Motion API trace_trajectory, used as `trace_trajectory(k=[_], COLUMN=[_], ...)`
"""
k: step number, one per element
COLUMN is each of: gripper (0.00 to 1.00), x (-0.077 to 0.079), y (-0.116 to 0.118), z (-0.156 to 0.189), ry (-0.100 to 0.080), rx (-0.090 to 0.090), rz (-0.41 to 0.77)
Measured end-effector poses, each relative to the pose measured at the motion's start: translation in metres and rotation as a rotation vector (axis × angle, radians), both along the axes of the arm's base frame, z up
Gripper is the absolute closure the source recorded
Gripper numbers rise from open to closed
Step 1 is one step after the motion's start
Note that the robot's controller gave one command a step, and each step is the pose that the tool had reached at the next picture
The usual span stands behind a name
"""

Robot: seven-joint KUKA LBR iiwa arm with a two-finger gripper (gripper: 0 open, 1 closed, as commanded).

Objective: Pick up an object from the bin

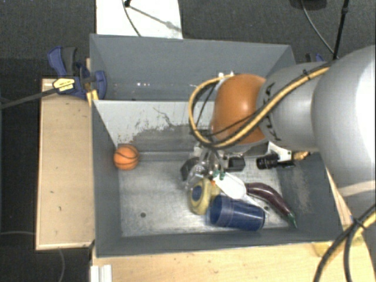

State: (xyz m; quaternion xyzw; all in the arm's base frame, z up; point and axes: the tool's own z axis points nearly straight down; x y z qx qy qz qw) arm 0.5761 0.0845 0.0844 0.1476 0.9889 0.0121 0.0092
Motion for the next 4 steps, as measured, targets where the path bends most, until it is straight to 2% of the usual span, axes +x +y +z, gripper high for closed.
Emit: trace_trajectory(k=[1,2,3,4], gripper=[1.0,1.0,1.0,1.0], x=[-0.001,-0.002,-0.003,-0.003], y=[0.0,-0.002,-0.004,-0.004], z=[0.002,0.007,0.02,0.034], ry=[0.002,0.009,0.019,0.019], rx=[-0.002,-0.013,-0.019,-0.021], rz=[0.001,0.004,0.002,0.002])
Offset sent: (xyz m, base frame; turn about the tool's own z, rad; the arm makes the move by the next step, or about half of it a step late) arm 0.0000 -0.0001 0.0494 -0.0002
